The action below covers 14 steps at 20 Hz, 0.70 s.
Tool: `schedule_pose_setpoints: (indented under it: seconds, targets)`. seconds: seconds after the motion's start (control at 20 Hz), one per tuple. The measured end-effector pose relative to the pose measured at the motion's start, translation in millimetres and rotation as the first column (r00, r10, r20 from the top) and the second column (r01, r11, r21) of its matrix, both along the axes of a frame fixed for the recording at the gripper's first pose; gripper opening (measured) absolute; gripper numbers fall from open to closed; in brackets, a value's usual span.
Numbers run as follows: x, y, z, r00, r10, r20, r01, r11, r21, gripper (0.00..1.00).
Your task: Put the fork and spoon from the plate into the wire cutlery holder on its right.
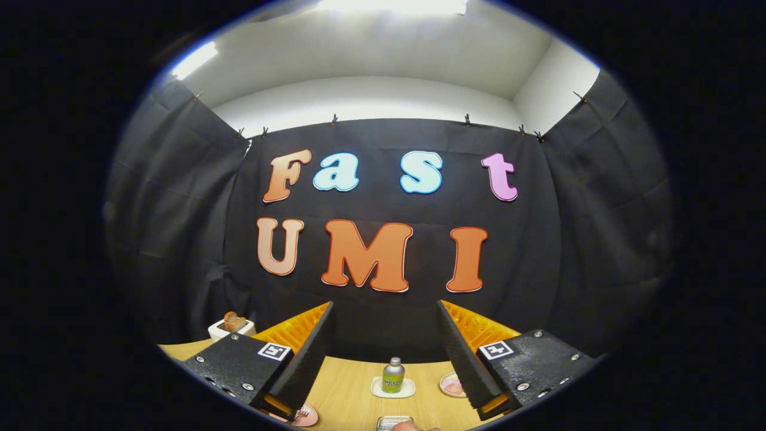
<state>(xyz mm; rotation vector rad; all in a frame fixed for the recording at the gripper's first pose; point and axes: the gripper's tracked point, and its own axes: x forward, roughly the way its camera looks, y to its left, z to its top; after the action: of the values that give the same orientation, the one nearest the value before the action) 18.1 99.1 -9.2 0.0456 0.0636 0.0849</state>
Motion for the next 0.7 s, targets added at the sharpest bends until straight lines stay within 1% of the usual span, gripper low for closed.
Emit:
schedule_pose_setpoints:
  seconds: [0.15,0.25,0.35,0.45,0.55,0.7]
  targets:
    - [-3,19,-35,0.995,0.024,-0.096,-0.027,0.999,-0.031,0.99]
    - [-9,42,-64,0.982,0.065,-0.178,-0.075,0.996,-0.048,0.99]
    - [-13,65,-87,0.963,0.103,-0.25,-0.12,0.991,-0.057,0.98]
    - [-14,85,-104,0.945,0.125,-0.301,-0.15,0.987,-0.059,0.97]
    - [-19,104,-121,0.926,0.147,-0.347,-0.178,0.982,-0.061,0.97]
    - [-30,131,-152,0.889,0.167,-0.427,-0.215,0.974,-0.068,0.96]
